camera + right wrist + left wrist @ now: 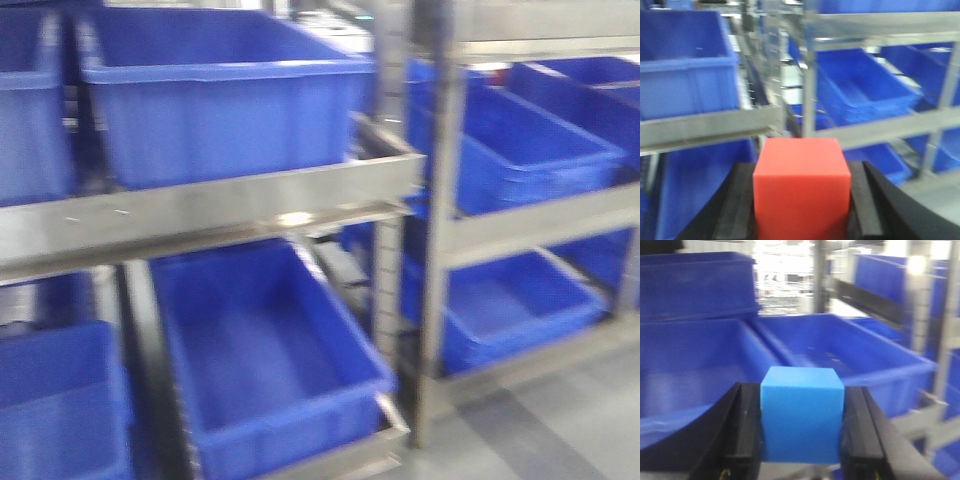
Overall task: Sort and place red and blue blocks on shelf
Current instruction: 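Drive the base to the shelf of empty blue bins, then position each held cube above its own blue bin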
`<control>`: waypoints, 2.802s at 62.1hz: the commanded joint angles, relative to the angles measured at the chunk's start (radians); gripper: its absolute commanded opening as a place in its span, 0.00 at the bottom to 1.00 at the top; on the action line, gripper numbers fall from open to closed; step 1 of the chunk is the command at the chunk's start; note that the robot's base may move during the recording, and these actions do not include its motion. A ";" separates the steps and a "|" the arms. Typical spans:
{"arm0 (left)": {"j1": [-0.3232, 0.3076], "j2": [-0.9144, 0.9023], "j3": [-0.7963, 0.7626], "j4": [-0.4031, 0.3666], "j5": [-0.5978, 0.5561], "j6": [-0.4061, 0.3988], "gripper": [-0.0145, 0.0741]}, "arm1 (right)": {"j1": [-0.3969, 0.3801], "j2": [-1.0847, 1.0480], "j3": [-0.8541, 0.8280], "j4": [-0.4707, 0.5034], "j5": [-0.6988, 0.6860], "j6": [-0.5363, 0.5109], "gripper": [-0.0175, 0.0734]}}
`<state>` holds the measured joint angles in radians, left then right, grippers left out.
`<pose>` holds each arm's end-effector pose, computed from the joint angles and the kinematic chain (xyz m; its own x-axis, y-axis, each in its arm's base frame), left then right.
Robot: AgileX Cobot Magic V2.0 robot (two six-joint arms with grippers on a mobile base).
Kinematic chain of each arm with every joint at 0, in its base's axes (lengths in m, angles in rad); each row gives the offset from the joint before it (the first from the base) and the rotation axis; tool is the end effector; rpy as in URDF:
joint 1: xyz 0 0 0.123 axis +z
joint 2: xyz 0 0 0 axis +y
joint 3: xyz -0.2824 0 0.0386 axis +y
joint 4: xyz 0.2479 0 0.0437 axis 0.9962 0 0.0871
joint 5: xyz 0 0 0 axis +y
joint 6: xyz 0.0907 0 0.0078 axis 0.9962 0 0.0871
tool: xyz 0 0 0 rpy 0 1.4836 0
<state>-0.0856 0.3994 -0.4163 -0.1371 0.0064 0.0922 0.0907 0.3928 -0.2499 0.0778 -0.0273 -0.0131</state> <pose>0.0922 -0.0080 0.3250 0.0933 -0.0531 -0.9942 0.0906 0.9949 -0.0446 0.0961 0.0086 0.2720 -0.0340 0.0618 -0.9975 -0.0864 0.9942 0.0645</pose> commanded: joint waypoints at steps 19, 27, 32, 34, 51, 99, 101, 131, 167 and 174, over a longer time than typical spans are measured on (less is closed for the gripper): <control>0.002 0.011 -0.030 -0.001 -0.083 -0.002 0.30 | -0.006 0.003 -0.029 -0.007 -0.096 0.000 0.25; 0.002 0.011 -0.030 -0.001 -0.083 -0.002 0.30 | -0.006 0.003 -0.029 -0.007 -0.096 0.000 0.25; 0.002 0.011 -0.030 -0.001 -0.083 -0.002 0.30 | -0.006 0.003 -0.029 -0.007 -0.096 0.000 0.25; 0.002 0.011 -0.030 -0.001 -0.083 -0.002 0.30 | -0.006 0.003 -0.029 -0.007 -0.096 0.000 0.25; 0.002 0.011 -0.030 -0.001 -0.083 -0.002 0.30 | -0.006 0.003 -0.029 -0.007 -0.096 0.000 0.25; 0.002 0.011 -0.030 -0.001 -0.083 -0.002 0.30 | -0.006 0.003 -0.029 -0.007 -0.096 0.000 0.25; 0.002 0.011 -0.030 -0.001 -0.083 -0.002 0.30 | -0.006 0.003 -0.029 -0.007 -0.096 0.000 0.25; 0.002 0.011 -0.030 -0.001 -0.083 -0.002 0.30 | -0.006 0.003 -0.029 -0.007 -0.096 0.000 0.25; 0.002 0.011 -0.030 -0.001 -0.083 -0.002 0.30 | -0.006 0.003 -0.029 -0.007 -0.096 0.000 0.25; 0.002 0.011 -0.030 -0.001 -0.083 -0.002 0.30 | -0.006 0.003 -0.029 -0.007 -0.096 0.000 0.25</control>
<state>-0.0856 0.3994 -0.4163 -0.1371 0.0064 0.0922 0.0907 0.3928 -0.2499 0.0778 -0.0273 -0.0131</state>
